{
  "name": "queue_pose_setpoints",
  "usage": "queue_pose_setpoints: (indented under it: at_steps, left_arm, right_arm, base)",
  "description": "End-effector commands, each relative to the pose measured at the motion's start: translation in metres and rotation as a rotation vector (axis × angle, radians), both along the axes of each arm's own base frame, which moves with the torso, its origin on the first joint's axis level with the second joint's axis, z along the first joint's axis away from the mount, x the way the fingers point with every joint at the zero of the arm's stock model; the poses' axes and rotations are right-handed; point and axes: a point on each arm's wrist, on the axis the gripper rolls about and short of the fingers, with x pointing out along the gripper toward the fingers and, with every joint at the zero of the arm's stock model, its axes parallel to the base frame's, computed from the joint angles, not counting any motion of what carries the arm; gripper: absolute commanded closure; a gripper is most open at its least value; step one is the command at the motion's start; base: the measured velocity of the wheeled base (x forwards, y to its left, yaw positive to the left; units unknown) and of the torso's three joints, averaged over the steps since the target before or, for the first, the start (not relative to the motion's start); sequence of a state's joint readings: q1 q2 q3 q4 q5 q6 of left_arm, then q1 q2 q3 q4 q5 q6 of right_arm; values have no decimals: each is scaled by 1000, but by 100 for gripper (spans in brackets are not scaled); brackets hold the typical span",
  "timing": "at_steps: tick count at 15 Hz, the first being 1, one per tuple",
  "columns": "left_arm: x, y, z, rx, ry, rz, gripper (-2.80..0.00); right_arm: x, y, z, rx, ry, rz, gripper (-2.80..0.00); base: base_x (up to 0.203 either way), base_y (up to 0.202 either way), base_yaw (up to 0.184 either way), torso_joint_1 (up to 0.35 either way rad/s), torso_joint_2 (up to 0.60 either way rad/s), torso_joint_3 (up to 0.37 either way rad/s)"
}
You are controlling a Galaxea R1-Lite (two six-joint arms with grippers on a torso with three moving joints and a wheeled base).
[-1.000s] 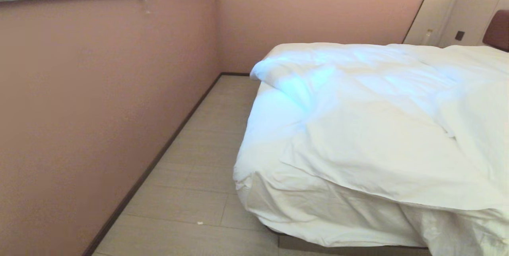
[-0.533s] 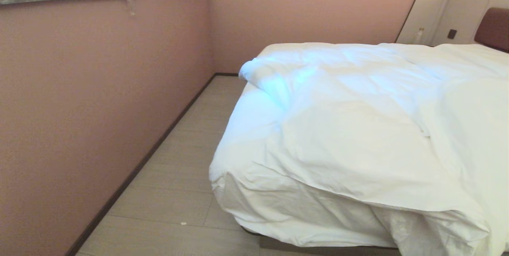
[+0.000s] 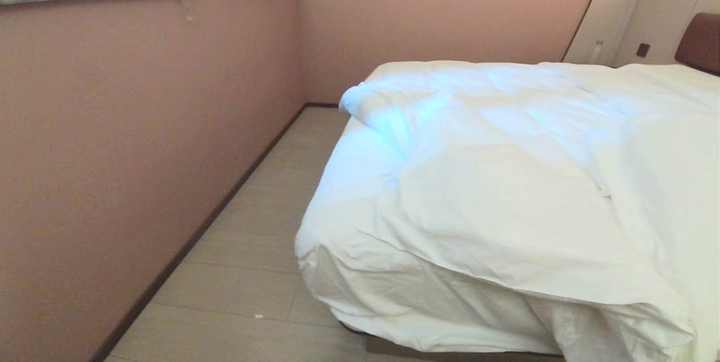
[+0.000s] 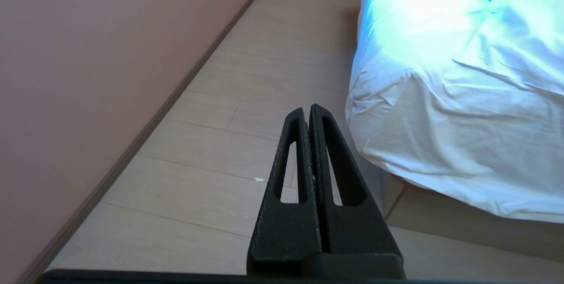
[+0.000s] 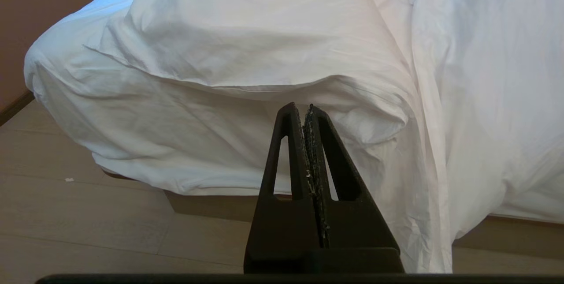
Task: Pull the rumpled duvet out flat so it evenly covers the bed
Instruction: Hold the folded corner of the quilt
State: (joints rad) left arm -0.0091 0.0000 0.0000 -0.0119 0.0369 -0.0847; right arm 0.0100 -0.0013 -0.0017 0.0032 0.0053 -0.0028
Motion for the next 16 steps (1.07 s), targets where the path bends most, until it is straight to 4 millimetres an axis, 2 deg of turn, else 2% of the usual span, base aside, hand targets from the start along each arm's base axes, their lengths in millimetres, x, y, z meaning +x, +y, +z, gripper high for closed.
queue_pose_setpoints:
  at_steps: [1,5,7,9,11,14,16]
  left_arm:
    - [0,0,0,0,0,0,0]
    - [0,0,3,-1,-19,-2,0]
    - [-6,-1,19,-20,-75,-28,0]
    - [-18,-3,48,-69,-122,-130,0]
    - [-21,-6,73,-166,-46,-283,0]
    - [13,-10,106,-333,135,-422,0]
    - [56,-11,126,-446,246,-464,0]
  right_arm:
    - [0,0,0,0,1,2,0]
    - [0,0,0,0,0,2,0]
    - [0,0,0,1,1,1,0]
    - [0,0,0,1,1,0,0]
    - [0,0,0,1,1,0,0]
    - [0,0,0,1,1,0,0]
    - [0,0,0,1,1,0,0]
  base:
    - [0,0,0,0,0,0]
    - [0,0,0,0,0,0]
    - [0,0,0,0,0,0]
    - [0,0,0,0,0,0]
    - [0,0,0,0,0,0]
    - [0,0,0,0,0,0]
    - [0,0,0,0,0,0]
